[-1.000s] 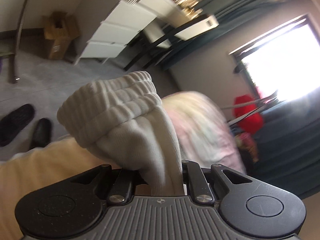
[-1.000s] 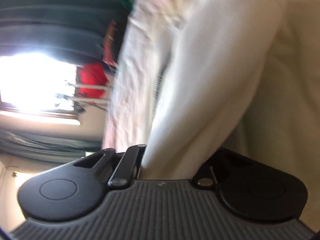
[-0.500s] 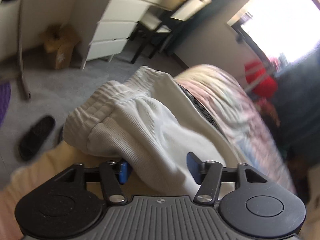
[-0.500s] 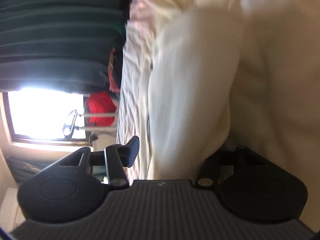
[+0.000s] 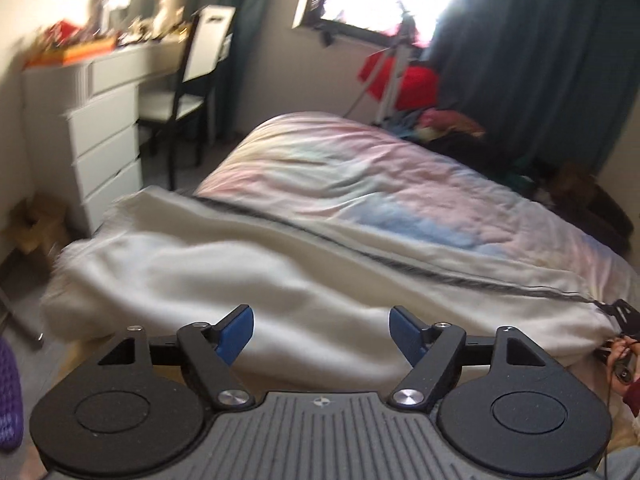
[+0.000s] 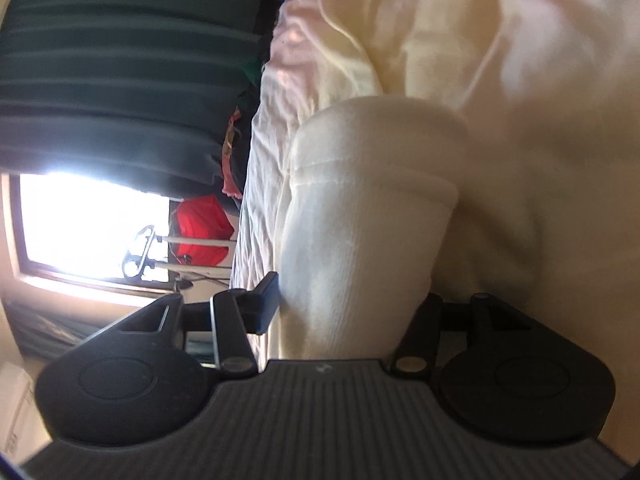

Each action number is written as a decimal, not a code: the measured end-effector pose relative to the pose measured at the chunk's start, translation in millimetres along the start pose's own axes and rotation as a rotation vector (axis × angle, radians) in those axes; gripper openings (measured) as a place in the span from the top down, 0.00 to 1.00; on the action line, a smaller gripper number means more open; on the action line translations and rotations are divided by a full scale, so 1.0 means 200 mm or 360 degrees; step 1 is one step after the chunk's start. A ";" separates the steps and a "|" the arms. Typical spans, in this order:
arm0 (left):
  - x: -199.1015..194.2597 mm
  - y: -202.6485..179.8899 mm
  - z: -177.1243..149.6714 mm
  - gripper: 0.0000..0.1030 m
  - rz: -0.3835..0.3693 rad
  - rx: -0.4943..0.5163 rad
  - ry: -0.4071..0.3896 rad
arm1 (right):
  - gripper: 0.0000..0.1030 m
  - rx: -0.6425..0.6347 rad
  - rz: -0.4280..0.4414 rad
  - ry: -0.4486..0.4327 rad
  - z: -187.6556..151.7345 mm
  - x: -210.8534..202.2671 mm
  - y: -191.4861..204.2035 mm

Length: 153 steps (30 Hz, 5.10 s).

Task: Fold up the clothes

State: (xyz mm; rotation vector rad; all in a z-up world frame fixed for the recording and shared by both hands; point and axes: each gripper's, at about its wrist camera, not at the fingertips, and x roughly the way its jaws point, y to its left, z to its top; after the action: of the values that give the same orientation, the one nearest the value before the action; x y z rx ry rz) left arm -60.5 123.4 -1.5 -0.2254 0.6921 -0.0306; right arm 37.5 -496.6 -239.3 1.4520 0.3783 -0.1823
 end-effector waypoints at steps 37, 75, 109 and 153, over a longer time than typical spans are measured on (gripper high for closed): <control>0.90 -0.72 -0.40 0.19 0.0108 0.0349 0.0006 | 0.76 -0.0460 -0.0385 -0.0278 0.09 0.03 0.14; 0.56 -0.38 -0.13 0.18 -0.0206 -0.0178 -0.0125 | 0.79 -0.2707 -0.0100 0.0241 -1.66 0.19 0.49; 0.61 -0.30 -0.06 0.22 -0.0507 -0.0167 -0.0098 | 0.31 -0.1587 0.0412 0.0961 -1.40 0.34 0.89; 0.59 -0.51 -0.30 0.41 -0.0265 0.0204 -0.0021 | 0.38 -0.2245 0.0256 0.0746 -1.81 0.47 0.80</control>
State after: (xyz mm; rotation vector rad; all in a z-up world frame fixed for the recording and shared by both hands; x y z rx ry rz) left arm -3.8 -0.9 -98.2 -0.1595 0.6541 -0.2317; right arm 129.0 -110.5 -150.3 0.0956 0.5862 0.4984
